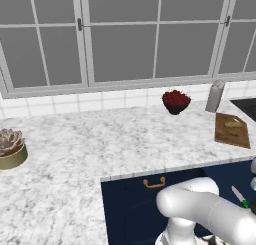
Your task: Place the appropriate cutting tool for cutting the potato skin on the cutting board.
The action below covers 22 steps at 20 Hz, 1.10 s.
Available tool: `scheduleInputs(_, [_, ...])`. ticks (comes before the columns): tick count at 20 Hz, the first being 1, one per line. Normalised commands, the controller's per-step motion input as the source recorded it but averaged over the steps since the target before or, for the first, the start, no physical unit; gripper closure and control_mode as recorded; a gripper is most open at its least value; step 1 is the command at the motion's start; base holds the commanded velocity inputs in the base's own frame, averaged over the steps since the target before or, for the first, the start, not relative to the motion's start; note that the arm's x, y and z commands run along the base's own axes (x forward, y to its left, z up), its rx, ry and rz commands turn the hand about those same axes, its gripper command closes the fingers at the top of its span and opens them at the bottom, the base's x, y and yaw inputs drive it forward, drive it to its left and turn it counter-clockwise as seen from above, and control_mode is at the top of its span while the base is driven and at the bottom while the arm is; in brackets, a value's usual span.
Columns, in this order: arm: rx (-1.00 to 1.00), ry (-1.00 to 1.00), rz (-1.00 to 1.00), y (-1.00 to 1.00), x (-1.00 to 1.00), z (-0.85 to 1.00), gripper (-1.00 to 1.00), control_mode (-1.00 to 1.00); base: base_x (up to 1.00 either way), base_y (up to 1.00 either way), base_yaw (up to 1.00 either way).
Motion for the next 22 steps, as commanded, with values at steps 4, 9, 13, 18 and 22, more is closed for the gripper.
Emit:
scheduleInputs(4, [0.14, 0.0, -0.09, -0.24, 0.07, 0.0, -1.0, -1.0, 0.0, 0.0, 0.0])
scheduleInputs(9, [0.0, 0.0, -0.1, -0.33, 0.0, -0.13, -1.0, -1.0, 0.0, 0.0, 0.0])
scheduleInputs(13, [0.0, 0.0, -0.09, -0.09, 0.16, -0.32, -1.0, -1.0, 0.0, 0.0, 0.0])
scheduleInputs(18, [0.0, 0.0, -0.12, 0.0, 0.13, -0.45, -1.0, -1.0, 0.0, 0.0, 0.0])
scheduleInputs(22, [0.0, 0.0, -0.11, 0.0, 0.09, -0.45, -1.0, -1.0, 0.0, 0.0, 0.0])
